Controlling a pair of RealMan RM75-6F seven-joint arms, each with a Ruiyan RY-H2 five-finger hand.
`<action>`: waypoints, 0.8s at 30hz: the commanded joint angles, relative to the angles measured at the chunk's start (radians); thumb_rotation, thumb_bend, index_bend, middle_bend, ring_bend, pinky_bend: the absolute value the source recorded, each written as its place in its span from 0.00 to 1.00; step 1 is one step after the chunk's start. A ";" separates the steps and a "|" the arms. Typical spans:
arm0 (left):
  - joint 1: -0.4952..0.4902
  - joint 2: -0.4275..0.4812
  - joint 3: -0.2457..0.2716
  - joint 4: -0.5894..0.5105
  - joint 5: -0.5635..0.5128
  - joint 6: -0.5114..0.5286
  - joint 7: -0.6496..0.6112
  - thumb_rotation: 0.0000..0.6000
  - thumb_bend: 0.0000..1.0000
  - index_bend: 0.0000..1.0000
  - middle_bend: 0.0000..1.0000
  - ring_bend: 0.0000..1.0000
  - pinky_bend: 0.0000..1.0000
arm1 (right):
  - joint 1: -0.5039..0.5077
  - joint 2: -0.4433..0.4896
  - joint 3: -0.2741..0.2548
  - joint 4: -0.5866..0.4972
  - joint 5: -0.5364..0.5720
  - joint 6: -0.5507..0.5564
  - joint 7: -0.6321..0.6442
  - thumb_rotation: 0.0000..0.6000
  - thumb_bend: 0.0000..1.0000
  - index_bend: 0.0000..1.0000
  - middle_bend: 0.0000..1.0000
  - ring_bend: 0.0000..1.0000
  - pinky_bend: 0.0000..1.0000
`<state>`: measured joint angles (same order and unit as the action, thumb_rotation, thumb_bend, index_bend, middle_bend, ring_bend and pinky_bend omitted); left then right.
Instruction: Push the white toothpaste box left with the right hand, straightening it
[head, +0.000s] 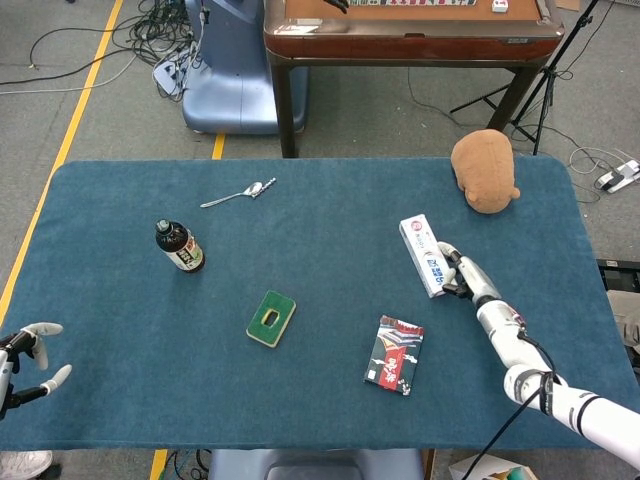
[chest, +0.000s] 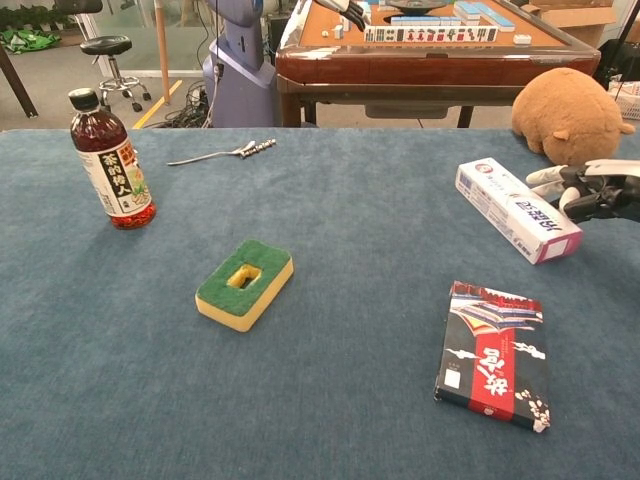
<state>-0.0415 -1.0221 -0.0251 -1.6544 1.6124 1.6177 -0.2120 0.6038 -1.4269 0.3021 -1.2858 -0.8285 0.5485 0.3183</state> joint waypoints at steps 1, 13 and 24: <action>-0.001 -0.001 0.000 0.000 0.000 -0.002 0.001 1.00 0.21 0.37 0.67 0.56 0.67 | 0.001 -0.001 0.002 0.005 -0.004 -0.017 0.016 1.00 1.00 0.08 0.08 0.08 0.21; -0.001 -0.001 -0.001 0.001 -0.003 -0.002 0.000 1.00 0.21 0.37 0.67 0.56 0.67 | 0.006 -0.011 0.010 -0.013 -0.064 -0.055 0.068 1.00 1.00 0.08 0.08 0.08 0.21; 0.001 0.001 -0.002 0.001 -0.004 -0.001 -0.007 1.00 0.21 0.37 0.67 0.56 0.67 | 0.004 -0.015 0.001 -0.049 -0.092 -0.061 0.098 1.00 1.00 0.08 0.08 0.08 0.22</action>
<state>-0.0409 -1.0208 -0.0275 -1.6532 1.6079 1.6170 -0.2191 0.6080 -1.4426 0.3038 -1.3335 -0.9194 0.4881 0.4152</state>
